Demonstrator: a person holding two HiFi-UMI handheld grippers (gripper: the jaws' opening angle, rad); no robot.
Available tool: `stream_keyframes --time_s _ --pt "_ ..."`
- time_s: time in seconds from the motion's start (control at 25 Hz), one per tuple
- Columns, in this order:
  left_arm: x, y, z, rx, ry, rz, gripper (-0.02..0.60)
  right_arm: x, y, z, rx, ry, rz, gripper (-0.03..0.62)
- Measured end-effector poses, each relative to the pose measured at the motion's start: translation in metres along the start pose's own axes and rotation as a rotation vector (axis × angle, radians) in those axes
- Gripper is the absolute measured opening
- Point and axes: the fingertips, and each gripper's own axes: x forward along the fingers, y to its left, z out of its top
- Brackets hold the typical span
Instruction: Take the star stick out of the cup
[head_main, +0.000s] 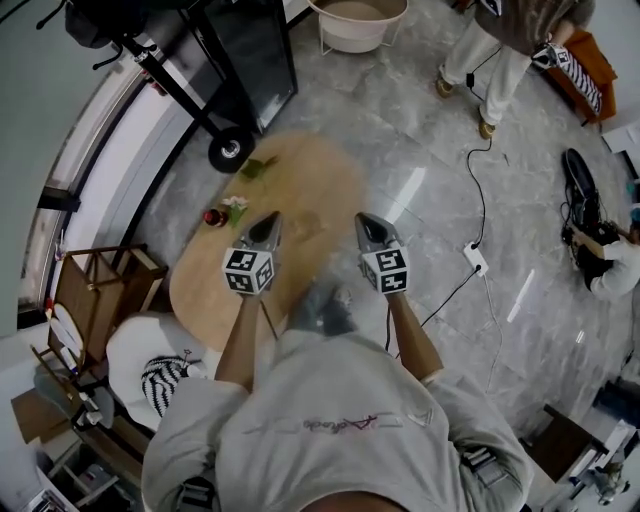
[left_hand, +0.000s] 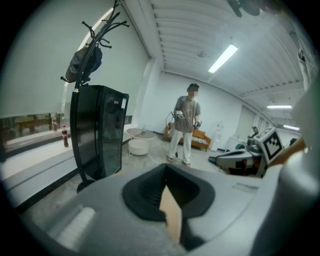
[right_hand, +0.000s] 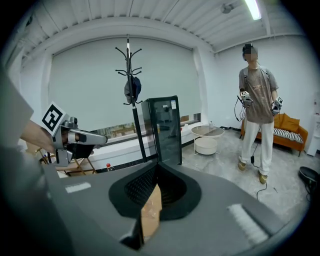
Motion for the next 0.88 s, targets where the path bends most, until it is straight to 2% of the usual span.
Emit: stream_keyframes --time_s 0.48,0.88 --pt "0.034 0.034 -0.070 -0.087 0.074 0.016 -0.003 0.051 -0.017 -0.065 0.048 0.088 0.004 0.005" --pt "0.050 0.066 -0.154 -0.164 0.168 0.024 -0.003 0.092 -0.003 -0.144 0.103 0.195 0.018 0.005"
